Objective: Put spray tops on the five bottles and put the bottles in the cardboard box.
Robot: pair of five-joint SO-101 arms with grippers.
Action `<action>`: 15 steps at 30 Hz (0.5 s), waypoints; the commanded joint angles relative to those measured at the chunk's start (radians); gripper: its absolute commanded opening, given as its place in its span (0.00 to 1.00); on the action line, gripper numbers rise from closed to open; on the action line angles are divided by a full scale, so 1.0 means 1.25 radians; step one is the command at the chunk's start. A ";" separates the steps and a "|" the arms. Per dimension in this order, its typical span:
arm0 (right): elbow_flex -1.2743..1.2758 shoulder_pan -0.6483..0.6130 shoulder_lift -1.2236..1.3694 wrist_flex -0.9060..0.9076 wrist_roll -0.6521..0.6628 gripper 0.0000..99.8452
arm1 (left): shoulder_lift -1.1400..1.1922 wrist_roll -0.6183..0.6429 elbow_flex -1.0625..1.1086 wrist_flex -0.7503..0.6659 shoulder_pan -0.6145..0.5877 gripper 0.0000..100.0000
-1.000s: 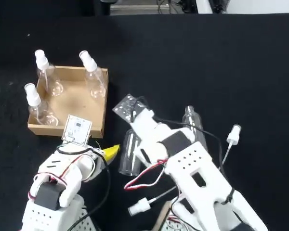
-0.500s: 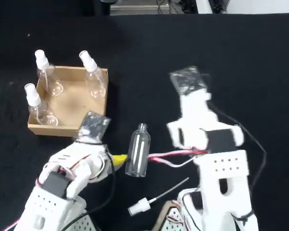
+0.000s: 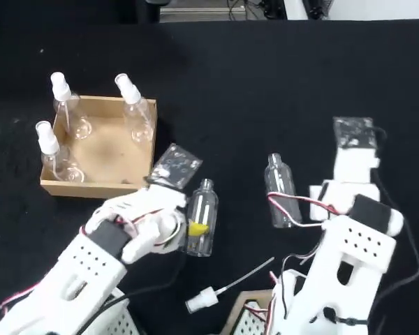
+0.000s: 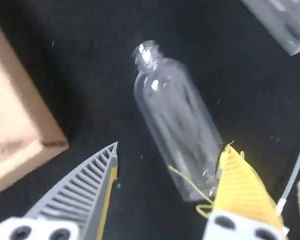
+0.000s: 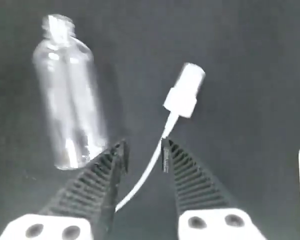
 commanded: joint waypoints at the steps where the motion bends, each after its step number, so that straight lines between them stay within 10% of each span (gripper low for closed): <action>1: 0.014 0.047 0.017 -0.025 0.005 0.10 | 0.102 0.000 -0.112 -0.043 0.040 0.30; 15: 0.034 0.120 0.017 -0.026 0.104 0.10 | 0.519 0.184 -0.241 -0.161 0.044 0.30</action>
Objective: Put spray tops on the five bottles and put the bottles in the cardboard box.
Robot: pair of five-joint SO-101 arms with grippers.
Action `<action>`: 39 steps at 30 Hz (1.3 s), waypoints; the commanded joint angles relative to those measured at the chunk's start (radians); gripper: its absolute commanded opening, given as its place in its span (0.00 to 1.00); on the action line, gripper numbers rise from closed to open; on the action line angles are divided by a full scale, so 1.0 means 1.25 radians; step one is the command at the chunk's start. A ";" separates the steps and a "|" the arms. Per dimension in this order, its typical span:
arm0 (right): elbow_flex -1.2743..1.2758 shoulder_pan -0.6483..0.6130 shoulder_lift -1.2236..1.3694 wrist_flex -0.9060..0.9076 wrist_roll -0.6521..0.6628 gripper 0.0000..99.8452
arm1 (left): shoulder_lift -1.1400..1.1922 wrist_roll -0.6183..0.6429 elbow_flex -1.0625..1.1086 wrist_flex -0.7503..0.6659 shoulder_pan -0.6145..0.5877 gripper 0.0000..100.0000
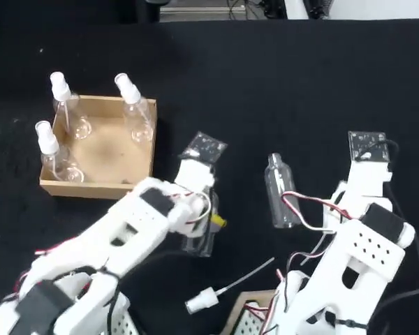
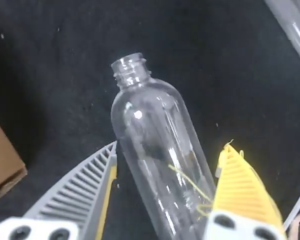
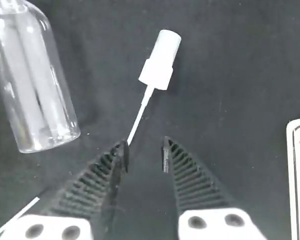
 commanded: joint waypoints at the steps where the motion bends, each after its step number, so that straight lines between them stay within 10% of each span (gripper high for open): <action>1: -0.006 0.014 0.017 -0.018 0.005 0.10 | 0.047 0.055 -0.072 -0.012 0.003 0.30; 7: -0.006 0.014 0.017 -0.018 0.005 0.10 | 0.090 0.056 -0.075 -0.012 0.010 0.29; 13: -0.012 0.014 0.018 -0.018 -0.001 0.10 | 0.086 0.056 -0.067 -0.005 0.004 0.02; 23: -0.111 0.065 0.061 -0.016 -0.093 0.10 | 0.086 -0.005 -0.087 0.091 0.012 0.05; 39: -0.570 0.060 0.792 0.055 -0.184 0.19 | -0.248 -0.119 0.148 -0.065 0.012 0.03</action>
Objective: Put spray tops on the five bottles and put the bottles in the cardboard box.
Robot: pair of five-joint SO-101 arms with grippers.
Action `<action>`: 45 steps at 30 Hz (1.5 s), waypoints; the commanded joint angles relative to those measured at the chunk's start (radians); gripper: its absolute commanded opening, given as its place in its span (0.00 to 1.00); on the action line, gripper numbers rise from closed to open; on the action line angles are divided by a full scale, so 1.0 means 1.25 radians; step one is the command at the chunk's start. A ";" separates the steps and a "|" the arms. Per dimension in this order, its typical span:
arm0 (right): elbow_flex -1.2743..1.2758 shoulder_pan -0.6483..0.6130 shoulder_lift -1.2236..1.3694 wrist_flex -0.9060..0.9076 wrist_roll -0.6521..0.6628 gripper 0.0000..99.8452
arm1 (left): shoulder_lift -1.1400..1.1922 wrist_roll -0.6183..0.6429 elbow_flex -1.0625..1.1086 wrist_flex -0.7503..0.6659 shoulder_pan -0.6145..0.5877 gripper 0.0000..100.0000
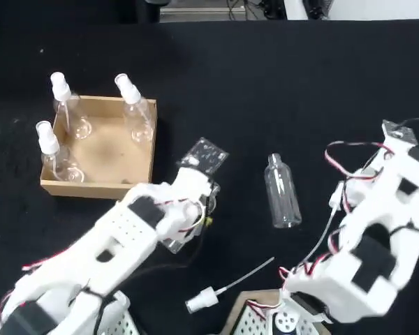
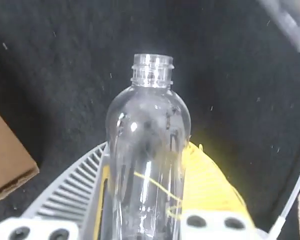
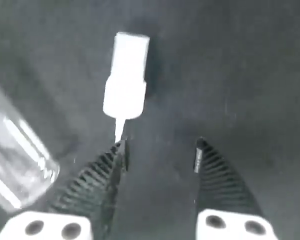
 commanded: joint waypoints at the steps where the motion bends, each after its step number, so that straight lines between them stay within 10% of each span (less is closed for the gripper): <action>1: -0.116 -0.012 0.075 0.006 -0.034 0.19 | -0.081 -0.006 0.061 -0.086 0.008 0.03; 32: -0.082 -0.126 0.158 -0.119 -0.171 0.19 | -0.114 -0.005 0.116 -0.107 0.009 0.03; 37: -0.078 -0.128 0.157 -0.152 -0.153 0.01 | -0.114 -0.005 0.114 -0.107 0.001 0.03; 45: -0.128 -0.126 0.115 -0.056 -0.114 0.01 | -0.114 -0.006 0.177 -0.244 0.009 0.03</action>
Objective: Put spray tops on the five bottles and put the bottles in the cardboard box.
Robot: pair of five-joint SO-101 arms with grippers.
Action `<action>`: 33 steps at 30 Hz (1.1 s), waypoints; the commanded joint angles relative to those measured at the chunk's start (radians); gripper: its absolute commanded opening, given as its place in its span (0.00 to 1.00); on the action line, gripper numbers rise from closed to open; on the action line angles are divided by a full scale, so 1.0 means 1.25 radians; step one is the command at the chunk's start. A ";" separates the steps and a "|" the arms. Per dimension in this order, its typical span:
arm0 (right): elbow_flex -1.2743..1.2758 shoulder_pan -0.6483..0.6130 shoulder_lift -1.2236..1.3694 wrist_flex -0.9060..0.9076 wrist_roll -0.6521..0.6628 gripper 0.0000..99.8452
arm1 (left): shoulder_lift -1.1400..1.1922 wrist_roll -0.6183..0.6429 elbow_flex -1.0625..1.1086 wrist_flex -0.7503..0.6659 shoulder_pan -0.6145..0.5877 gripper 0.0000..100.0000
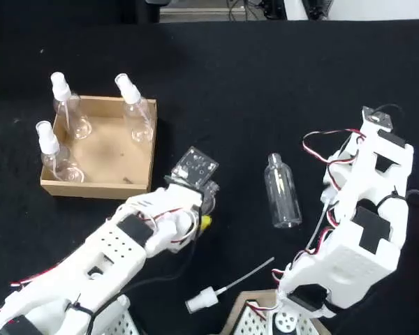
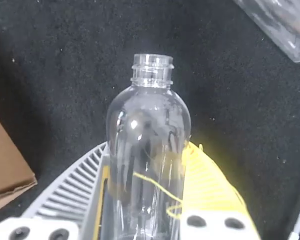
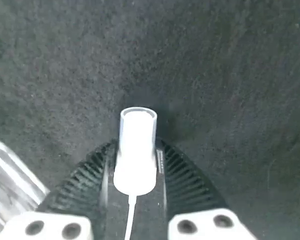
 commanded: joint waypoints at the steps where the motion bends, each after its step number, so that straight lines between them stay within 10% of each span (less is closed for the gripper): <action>1: -0.062 -0.004 -0.069 0.065 0.011 0.01 | -0.023 -0.002 0.040 -0.118 0.009 0.03; 17: -0.218 -0.133 -0.492 0.339 0.004 0.01 | -0.020 -0.001 0.361 -0.995 0.010 0.03; 33: -0.825 -0.485 -0.538 0.430 -0.136 0.01 | -0.023 -0.004 0.349 -1.020 0.006 0.03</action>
